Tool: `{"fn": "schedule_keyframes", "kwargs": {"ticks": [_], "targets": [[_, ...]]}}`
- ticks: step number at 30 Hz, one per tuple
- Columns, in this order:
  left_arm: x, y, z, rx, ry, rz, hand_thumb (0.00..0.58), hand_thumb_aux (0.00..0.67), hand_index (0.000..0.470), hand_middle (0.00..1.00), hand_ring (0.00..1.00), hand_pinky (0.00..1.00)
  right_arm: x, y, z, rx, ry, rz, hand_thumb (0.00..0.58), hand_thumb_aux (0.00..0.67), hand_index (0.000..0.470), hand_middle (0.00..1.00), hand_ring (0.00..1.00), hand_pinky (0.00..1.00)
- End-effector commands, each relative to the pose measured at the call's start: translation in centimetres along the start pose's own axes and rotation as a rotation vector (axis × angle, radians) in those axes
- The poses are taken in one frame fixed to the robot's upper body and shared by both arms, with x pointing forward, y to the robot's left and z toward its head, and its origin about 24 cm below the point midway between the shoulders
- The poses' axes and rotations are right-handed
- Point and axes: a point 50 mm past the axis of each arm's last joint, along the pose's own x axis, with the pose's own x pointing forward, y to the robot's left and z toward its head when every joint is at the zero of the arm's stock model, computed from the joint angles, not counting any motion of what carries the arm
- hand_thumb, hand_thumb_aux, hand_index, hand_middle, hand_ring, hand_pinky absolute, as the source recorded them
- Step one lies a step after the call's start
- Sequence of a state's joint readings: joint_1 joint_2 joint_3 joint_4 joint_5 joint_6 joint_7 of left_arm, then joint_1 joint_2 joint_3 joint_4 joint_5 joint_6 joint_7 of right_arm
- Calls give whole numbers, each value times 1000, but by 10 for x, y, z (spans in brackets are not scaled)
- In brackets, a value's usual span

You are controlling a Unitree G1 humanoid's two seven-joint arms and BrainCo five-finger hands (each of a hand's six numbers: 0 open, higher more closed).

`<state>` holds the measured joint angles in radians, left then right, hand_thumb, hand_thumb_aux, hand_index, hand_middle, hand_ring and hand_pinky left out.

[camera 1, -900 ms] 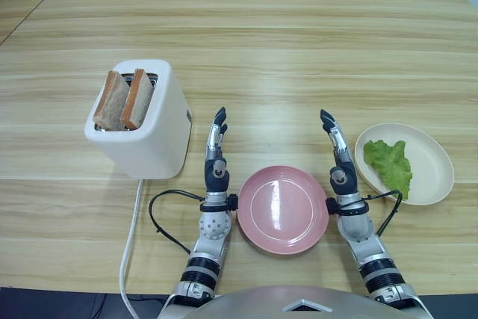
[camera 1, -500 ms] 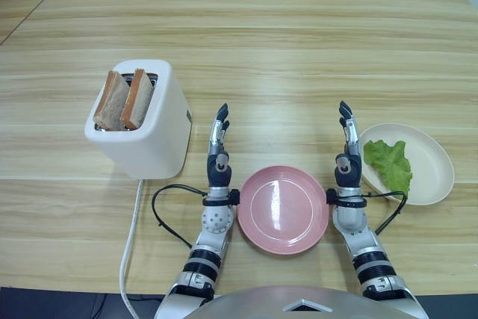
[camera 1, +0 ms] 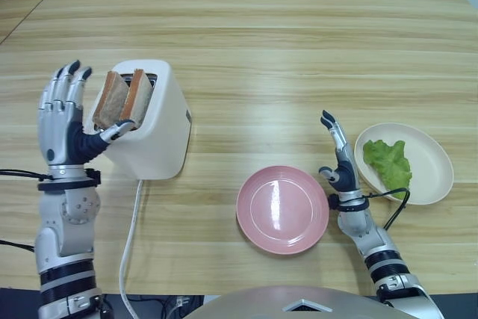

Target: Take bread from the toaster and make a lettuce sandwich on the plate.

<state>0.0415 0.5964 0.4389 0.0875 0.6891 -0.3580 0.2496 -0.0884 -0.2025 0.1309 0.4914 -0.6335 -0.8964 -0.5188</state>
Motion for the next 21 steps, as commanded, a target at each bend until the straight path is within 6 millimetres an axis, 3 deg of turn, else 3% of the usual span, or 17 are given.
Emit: {"fn": "schedule_keyframes", "kwargs": {"ticks": [1,7,15,16,17,18,21], "targets": [[12,-3,-20,70,64,-71,0,0,0,0,0,0,1,2,-2,-17,-6,27,0,0,0,0,0,0],[25,-13,-27,107,63,-156,0,0,0,0,0,0,-1,6,-2,-19,-16,47,0,0,0,0,0,0],[20,-22,-29,154,24,-287,0,0,0,0,0,0,-2,5,-4,-24,-15,41,0,0,0,0,0,0],[18,-22,-29,160,18,-303,278,187,131,0,0,0,-3,5,-4,-23,-15,41,0,0,0,0,0,0],[15,-22,-28,162,4,-322,563,554,389,0,0,0,-3,4,-4,-23,-14,41,0,0,0,0,0,0],[13,-22,-27,162,-13,-340,580,670,470,0,0,0,-4,4,-4,-23,-12,41,0,0,0,0,0,0],[9,-21,-22,165,-58,-362,580,670,470,0,0,0,-5,4,-5,-22,-8,41,0,0,0,0,0,0]]}}
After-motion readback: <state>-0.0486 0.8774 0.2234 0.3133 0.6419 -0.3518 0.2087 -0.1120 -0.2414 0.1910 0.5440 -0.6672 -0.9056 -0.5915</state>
